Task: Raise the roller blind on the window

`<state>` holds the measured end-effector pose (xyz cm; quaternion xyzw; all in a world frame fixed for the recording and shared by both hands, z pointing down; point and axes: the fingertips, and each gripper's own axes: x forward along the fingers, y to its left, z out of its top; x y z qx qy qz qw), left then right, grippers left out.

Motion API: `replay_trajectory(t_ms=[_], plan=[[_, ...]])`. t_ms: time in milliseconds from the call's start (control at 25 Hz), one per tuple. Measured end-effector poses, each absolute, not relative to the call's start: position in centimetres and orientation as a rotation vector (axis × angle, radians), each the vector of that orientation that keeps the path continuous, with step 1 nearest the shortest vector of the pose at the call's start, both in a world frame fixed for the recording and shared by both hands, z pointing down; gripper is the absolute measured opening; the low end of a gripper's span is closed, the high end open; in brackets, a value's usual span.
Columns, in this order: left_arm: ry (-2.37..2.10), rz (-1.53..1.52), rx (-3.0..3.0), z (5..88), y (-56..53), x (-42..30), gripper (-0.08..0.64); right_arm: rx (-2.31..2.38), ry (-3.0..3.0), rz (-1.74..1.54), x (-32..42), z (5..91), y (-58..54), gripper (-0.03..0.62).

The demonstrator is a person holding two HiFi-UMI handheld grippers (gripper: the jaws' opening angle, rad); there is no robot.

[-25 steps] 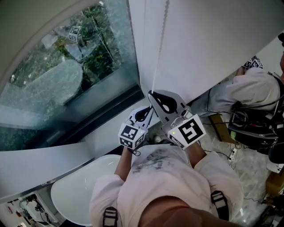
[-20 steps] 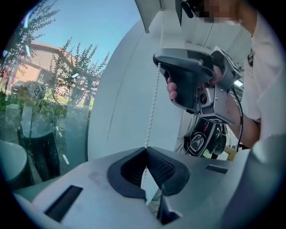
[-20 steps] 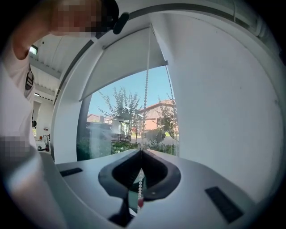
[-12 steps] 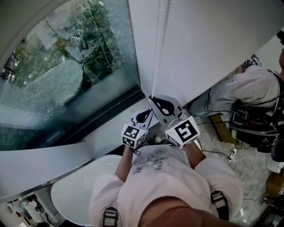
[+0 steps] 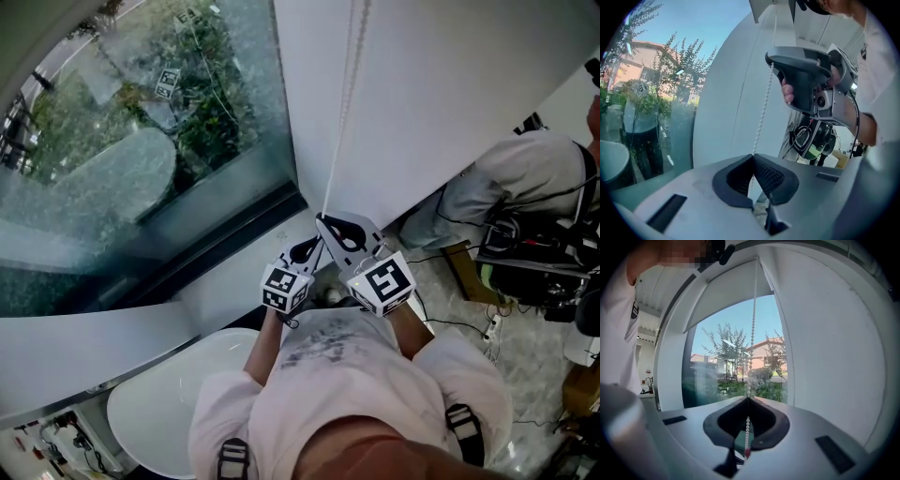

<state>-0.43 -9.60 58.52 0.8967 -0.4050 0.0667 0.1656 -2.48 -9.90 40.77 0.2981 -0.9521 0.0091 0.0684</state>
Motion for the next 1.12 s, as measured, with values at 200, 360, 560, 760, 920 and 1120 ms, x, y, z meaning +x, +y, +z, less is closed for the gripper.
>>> replay_trajectory(t_ms=[200,360,560,760,920,1120], plan=[[-1.150,0.202,2.584,57.4,-8.6,0.5,0.008,0.907,-2.865,0.001,-1.8,39.8,-9.1,0.061],[-1.169,0.201,2.594,57.6,-8.4,0.5,0.008,0.890,-2.875,-0.009,-2.0,40.1,-9.3,0.061],[-1.181,0.182,2.610,56.5,-8.4,-0.6,0.009,0.874,-2.876,-0.007,-3.0,40.7,-10.1,0.061],[-1.208,0.107,2.652,51.4,-6.8,-1.5,0.044,0.869,-2.879,-0.027,-3.3,39.6,-8.8,0.061],[-1.229,0.046,2.682,47.2,-6.9,-2.6,0.048,0.861,-2.881,-0.030,-3.5,39.9,-9.1,0.061],[-1.286,-0.027,2.747,41.4,-6.5,-3.9,0.048,0.867,-2.879,-0.029,-3.4,39.8,-9.0,0.061]])
